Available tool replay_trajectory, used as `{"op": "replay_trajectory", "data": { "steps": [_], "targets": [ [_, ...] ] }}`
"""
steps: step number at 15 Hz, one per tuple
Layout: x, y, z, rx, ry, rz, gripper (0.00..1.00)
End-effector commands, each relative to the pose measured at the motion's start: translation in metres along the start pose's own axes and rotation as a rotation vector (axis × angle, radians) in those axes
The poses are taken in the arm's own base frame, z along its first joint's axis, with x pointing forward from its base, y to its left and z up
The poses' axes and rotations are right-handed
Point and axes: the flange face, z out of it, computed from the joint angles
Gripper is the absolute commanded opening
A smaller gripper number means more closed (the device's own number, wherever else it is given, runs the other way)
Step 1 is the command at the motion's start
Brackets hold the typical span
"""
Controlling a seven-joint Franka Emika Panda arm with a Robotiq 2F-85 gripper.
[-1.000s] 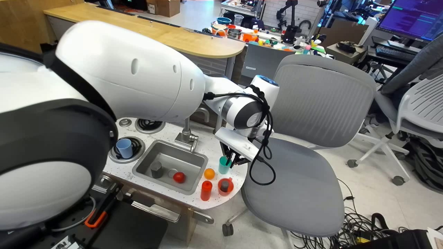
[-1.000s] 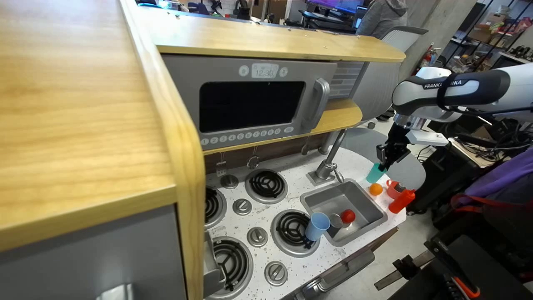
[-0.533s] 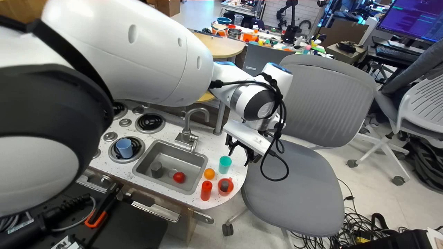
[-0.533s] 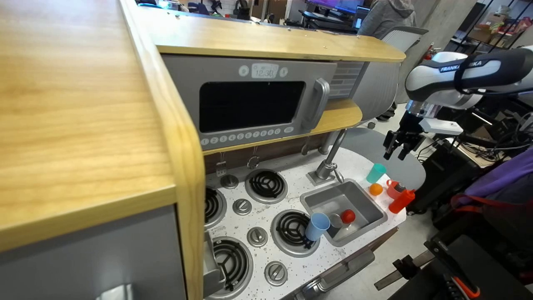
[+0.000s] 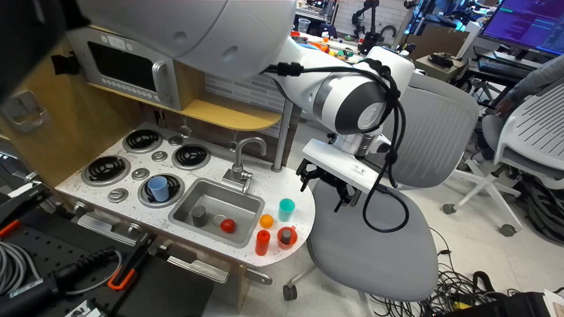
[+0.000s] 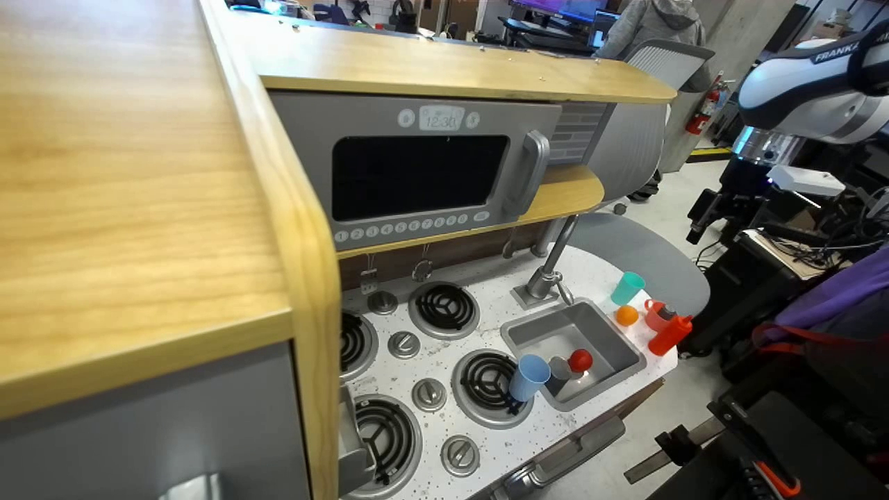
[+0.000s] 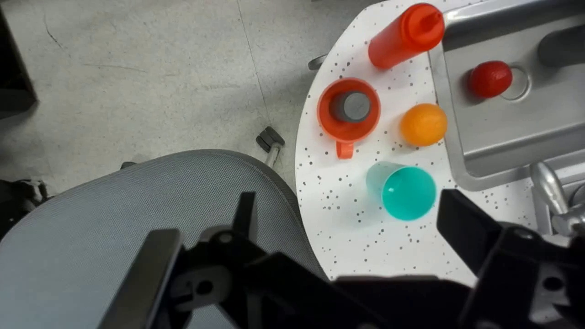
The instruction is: Remove the ketchup bottle from the sink then move the blue cup closer to the orange cup
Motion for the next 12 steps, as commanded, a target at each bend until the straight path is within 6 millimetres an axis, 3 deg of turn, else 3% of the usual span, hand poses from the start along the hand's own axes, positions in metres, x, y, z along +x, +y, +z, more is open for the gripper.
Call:
{"op": "replay_trajectory", "data": {
  "steps": [1, 6, 8, 9, 12],
  "targets": [
    [-0.023, -0.028, -0.016, -0.05, -0.007, -0.164, 1.0],
    [-0.044, -0.085, -0.017, -0.047, -0.006, -0.368, 1.0],
    [-0.068, -0.107, -0.006, -0.04, -0.126, -0.397, 1.0],
    [-0.036, -0.089, -0.004, -0.03, -0.051, -0.351, 1.0],
    [-0.054, -0.11, 0.003, -0.028, -0.109, -0.386, 1.0]
  ]
}}
